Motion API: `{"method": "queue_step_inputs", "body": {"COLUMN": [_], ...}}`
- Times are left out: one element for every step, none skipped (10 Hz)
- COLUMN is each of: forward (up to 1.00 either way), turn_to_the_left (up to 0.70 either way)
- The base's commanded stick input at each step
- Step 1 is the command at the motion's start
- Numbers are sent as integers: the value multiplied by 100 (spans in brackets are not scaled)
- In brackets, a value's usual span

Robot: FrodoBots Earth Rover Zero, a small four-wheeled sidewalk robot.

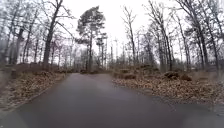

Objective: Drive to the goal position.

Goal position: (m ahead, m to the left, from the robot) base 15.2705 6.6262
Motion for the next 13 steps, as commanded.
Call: {"method": "queue_step_inputs", "body": {"forward": [100, 100, 100, 100, 100, 100, 100, 100, 100, 100, 100, 100, 100], "turn_to_the_left": [0, 0, 0, 0, 0, 0, 0, 0, 0, 0, 0, 0, 0]}}
